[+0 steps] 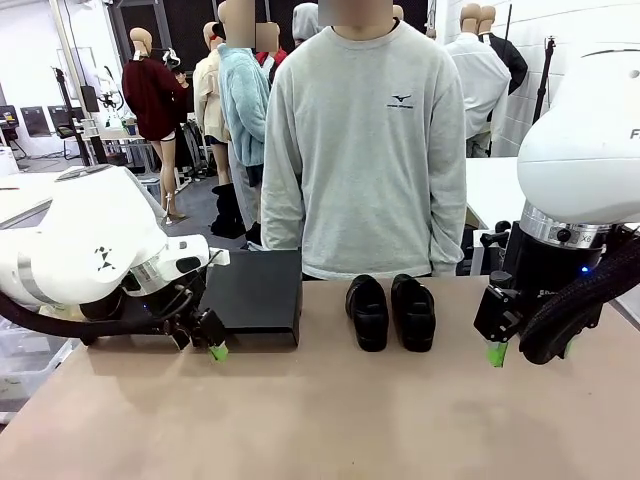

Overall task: Organize the shoes by placing them on the stand.
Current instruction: Pick up one Shoe and place it in the middle of the table.

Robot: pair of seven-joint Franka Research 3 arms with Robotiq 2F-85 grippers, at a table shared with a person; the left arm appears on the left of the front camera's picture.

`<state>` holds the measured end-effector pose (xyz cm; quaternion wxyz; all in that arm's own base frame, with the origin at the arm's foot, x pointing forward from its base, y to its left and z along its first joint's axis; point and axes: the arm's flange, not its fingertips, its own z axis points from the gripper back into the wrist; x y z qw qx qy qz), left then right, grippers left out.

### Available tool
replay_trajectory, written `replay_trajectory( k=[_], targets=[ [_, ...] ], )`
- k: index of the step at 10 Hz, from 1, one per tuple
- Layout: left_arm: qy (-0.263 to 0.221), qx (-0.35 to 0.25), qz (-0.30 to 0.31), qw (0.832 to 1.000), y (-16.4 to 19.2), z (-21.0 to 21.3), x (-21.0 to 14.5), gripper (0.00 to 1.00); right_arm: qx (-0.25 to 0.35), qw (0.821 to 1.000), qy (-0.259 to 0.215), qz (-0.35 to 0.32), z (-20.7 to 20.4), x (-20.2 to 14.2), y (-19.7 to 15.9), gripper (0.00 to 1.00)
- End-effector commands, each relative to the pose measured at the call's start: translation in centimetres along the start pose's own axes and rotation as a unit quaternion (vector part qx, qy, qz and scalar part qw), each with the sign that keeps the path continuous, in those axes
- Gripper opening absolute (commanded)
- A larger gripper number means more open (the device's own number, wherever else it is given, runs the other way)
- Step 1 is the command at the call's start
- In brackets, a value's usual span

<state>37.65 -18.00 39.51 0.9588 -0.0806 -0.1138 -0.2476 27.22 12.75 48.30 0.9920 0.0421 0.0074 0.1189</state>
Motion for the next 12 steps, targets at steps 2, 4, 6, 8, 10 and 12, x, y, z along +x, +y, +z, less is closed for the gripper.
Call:
replay_trajectory(
  k=[2,4,6,8,10,12],
  targets=[
    [0.025,-0.005,-0.009,1.0,-1.0,-0.3,-0.6,1.0,0.007,1.0,0.001,-0.006,-0.1,0.0,0.3,1.0],
    [0.025,-0.005,-0.009,1.0,-1.0,-0.3,-0.6,1.0,0.0,1.0,0.0,0.0,0.0,0.0,0.0,1.0],
    [0.025,-0.005,-0.009,1.0,-1.0,-0.3,-0.6,1.0,-0.002,0.998,-0.045,-0.052,2.9,0.4,-4.1,1.0],
    [0.025,-0.005,-0.009,1.0,-1.0,-0.3,-0.6,1.0,0.011,0.998,-0.055,-0.02,4.7,2.9,-8.9,1.0],
    [0.025,-0.005,-0.009,1.0,-1.0,-0.3,-0.6,1.0,0.04,0.998,-0.05,0.003,5.5,7.3,-13.8,1.0],
    [0.025,-0.005,-0.009,1.0,-1.0,-0.3,-0.6,1.0,0.081,0.996,-0.024,-0.011,5.4,12.5,-17.3,1.0]
  ],
)
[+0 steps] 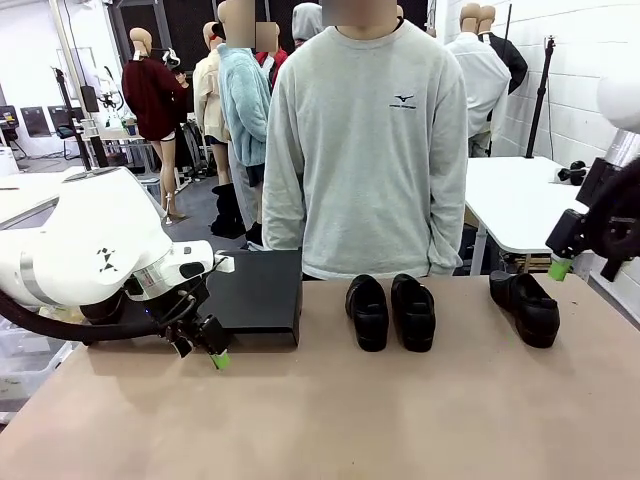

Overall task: Organize the shoes by placing them on the stand.
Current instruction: Pick up one Shoe and place it in the middle of the table.

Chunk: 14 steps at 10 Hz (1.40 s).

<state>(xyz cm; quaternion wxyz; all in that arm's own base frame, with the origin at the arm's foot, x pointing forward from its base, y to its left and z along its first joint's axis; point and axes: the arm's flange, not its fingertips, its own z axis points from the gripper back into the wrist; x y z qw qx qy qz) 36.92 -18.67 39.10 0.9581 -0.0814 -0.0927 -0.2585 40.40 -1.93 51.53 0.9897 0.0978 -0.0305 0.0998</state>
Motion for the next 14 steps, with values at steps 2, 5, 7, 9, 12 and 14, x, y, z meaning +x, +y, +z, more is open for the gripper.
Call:
replay_trajectory(
  k=[2,5,7,9,12,14],
  targets=[
    [0.004,0.002,0.0,1.0,-0.1,0.1,-0.2,1.0,0.042,0.998,0.048,-0.014,0.4,6.3,-0.9,1.0],
    [0.004,0.002,0.0,1.0,-0.1,0.1,-0.2,1.0,0.027,0.999,0.027,-0.007,-1.0,5.1,-1.4,1.0],
    [0.004,0.002,0.0,1.0,-0.1,0.1,-0.2,1.0,-0.021,0.999,0.021,-0.015,-1.6,6.5,0.7,1.0],
    [0.004,0.002,0.0,1.0,-0.1,0.1,-0.2,1.0,-0.003,1.0,-0.015,0.002,-2.0,9.1,-0.5,1.0],
    [0.004,0.002,0.0,1.0,-0.1,0.1,-0.2,1.0,0.007,0.999,-0.03,0.029,-2.6,10.2,-0.7,1.0],
    [0.004,0.002,0.0,1.0,-0.1,0.1,-0.2,1.0,0.028,0.999,-0.018,0.033,-4.6,11.8,-1.4,1.0]
  ],
)
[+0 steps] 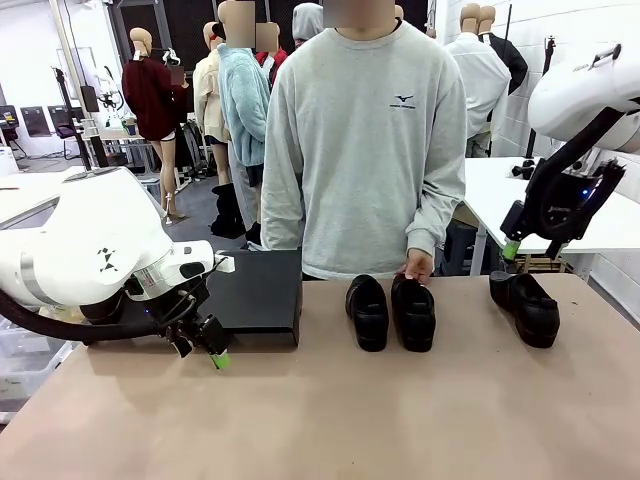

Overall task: Organize the shoes by placing them on the stand.
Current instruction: Pick up one Shoe and place it in the middle of the table.

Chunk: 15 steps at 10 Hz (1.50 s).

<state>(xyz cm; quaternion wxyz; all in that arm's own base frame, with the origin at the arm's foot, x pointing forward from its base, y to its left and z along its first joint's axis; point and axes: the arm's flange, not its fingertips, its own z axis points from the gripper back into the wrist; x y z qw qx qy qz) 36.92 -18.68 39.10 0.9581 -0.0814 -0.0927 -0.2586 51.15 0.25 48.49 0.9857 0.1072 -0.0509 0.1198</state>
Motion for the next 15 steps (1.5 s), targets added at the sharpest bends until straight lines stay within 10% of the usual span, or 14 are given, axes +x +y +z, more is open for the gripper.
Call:
replay_trajectory(
  k=[1,15],
  targets=[
    [0.004,0.002,0.0,1.0,-0.1,0.1,-0.2,1.0,0.021,1.0,0.002,0.017,-1.3,1.5,-0.9,1.0],
    [0.004,0.002,0.0,1.0,-0.1,0.1,-0.2,1.0,0.016,1.0,0.009,0.022,-4.1,2.3,-1.5,1.0]
  ],
)
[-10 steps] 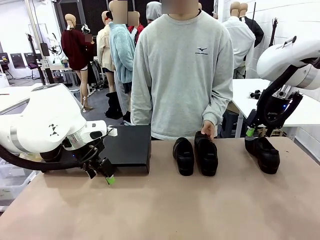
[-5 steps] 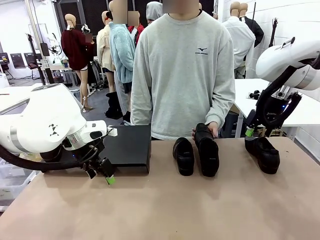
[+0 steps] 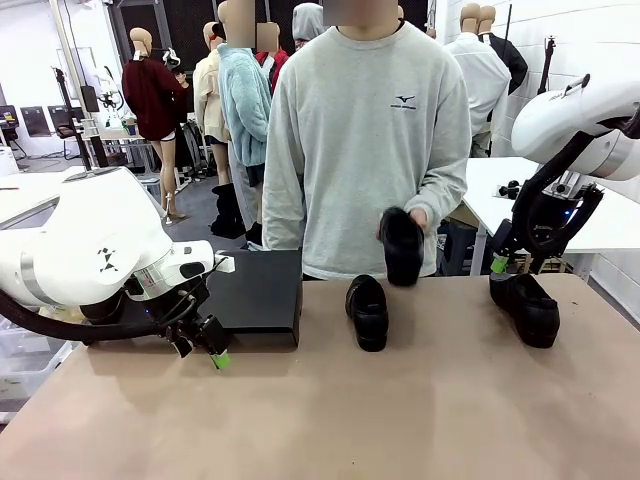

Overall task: Organize the shoes by placing them on the stand.
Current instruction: Pick up one Shoe and place it in the middle of the table.

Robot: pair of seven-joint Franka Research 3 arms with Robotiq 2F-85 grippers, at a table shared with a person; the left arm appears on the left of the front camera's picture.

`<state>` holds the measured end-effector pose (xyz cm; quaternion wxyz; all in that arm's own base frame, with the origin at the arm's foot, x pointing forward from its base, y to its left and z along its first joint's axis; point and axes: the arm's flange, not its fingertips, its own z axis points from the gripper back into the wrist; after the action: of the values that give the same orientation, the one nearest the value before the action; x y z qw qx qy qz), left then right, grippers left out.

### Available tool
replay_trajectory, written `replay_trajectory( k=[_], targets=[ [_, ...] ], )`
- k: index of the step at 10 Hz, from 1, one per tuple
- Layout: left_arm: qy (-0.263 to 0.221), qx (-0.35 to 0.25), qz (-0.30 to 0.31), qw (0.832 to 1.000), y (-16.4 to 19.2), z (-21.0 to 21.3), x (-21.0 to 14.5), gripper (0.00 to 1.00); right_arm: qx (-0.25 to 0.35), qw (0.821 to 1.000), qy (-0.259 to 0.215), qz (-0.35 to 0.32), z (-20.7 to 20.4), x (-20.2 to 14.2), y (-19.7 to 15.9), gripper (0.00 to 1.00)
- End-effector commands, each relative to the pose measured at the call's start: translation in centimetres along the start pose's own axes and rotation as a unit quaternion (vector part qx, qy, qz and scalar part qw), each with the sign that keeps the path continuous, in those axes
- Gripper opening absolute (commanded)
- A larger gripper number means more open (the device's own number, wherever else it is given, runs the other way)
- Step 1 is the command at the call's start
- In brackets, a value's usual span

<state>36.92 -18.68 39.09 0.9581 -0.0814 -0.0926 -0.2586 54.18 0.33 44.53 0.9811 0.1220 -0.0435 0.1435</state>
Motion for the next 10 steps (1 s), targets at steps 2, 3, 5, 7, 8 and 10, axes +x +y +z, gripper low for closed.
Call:
replay_trajectory(
  k=[2,3,5,7,8,10],
  targets=[
    [0.004,0.002,0.0,1.0,-0.1,0.1,-0.2,1.0,-0.001,1.0,0.001,0.0,0.0,-0.1,-0.1,1.0],
    [0.004,0.002,0.0,1.0,-0.1,0.1,-0.2,1.0,0.0,1.0,0.0,0.0,0.0,0.0,0.0,1.0],
    [0.004,0.002,0.0,1.0,-0.1,0.1,-0.2,1.0,-0.037,0.998,-0.014,-0.048,-2.3,2.4,-1.2,1.0],
    [0.004,0.002,0.0,1.0,-0.1,0.1,-0.2,1.0,-0.054,0.997,-0.019,-0.06,-4.4,3.5,-2.1,1.0],
    [0.004,0.002,0.0,1.0,-0.1,0.1,-0.2,1.0,-0.057,0.997,-0.023,-0.056,-5.3,3.8,-2.1,1.0],
    [0.004,0.002,0.0,1.0,-0.1,0.1,-0.2,1.0,-0.08,0.994,-0.016,-0.069,-6.4,4.3,-2.3,1.0]
  ],
)
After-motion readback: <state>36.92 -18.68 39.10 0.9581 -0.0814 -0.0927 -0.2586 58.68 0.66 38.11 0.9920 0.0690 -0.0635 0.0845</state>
